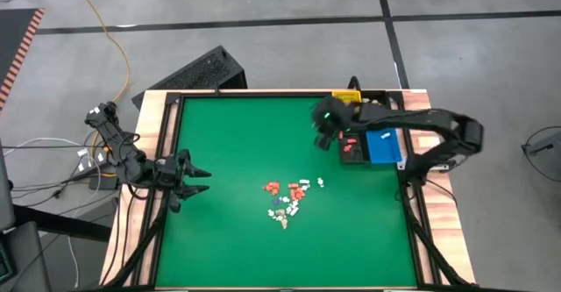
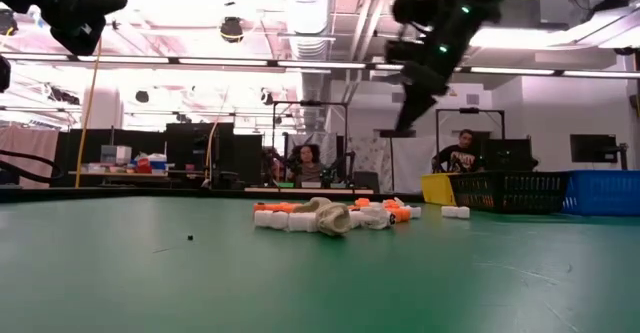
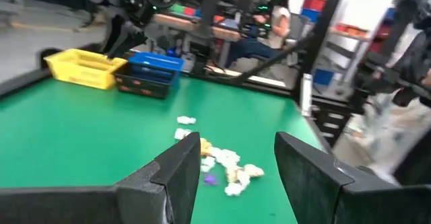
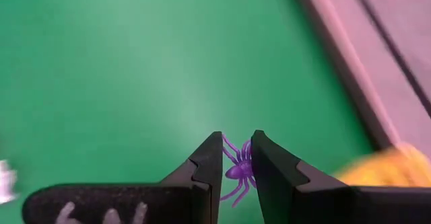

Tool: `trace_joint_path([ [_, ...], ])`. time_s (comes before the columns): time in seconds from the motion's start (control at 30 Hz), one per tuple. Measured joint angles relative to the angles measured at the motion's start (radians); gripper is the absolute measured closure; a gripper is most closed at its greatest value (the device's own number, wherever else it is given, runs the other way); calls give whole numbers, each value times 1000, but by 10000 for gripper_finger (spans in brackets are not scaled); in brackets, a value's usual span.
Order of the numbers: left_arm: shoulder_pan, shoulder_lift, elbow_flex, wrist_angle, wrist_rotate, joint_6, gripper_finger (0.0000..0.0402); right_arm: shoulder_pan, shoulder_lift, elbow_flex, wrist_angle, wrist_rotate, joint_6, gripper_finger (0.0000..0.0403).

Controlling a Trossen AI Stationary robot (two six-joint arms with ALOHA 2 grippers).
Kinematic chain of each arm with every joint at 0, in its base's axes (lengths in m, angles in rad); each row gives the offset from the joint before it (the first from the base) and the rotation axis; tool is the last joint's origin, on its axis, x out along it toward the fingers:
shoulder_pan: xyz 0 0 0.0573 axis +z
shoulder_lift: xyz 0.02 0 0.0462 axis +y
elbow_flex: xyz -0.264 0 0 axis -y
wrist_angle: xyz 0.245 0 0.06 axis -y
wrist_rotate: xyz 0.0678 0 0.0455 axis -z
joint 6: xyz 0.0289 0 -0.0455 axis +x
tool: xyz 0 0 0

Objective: Sort Halloween decoration
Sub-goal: Put the purple spider toy into the yellow basket

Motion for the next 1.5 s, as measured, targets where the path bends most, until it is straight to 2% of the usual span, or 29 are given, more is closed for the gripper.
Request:
trace_joint_path([
  [0.13, 0, 0, 0, 14, -36, 53, 221, -155, -82, -71, 30, 85, 100, 305],
  [0.27, 0, 0, 0, 48, 102, 86, 221, -290, -97, -99, 30, 114, 216, 305],
  [0.37, 0, -1, 0, 53, 205, 88, 221, -356, -78, -102, 32, 43, 230, 301],
  [0.57, 2, -37, -44, 86, 247, 88, 221, -373, 14, -102, 29, -18, 250, 262],
  [0.73, 4, -159, -157, 193, 310, 75, 221, -374, 75, -102, 19, -38, 267, 206],
  [0.87, 4, -297, -203, 201, 381, 75, 221, -376, 62, -102, 29, -37, 283, 173],
  [0.93, 7, -296, -215, 251, 428, 99, 221, -368, 37, -97, 30, -38, 283, 166],
  [1.03, 12, -295, -243, 294, 534, 112, 221, -328, -9, -82, 68, -92, 248, 164],
  [1.13, 27, -297, -245, 269, 533, 96, 221, -253, -51, -82, 149, -203, 224, 163],
  [1.23, 38, -296, -245, 242, 537, 105, 221, -134, -69, -81, 226, -269, 228, 163],
  [1.4, 45, -297, -246, 178, 386, 68, 221, 127, -55, -81, 310, -237, 205, 163],
  [1.5, 45, -296, -246, 108, 298, 3, 221, 287, -26, -81, 361, -148, 209, 163],
])
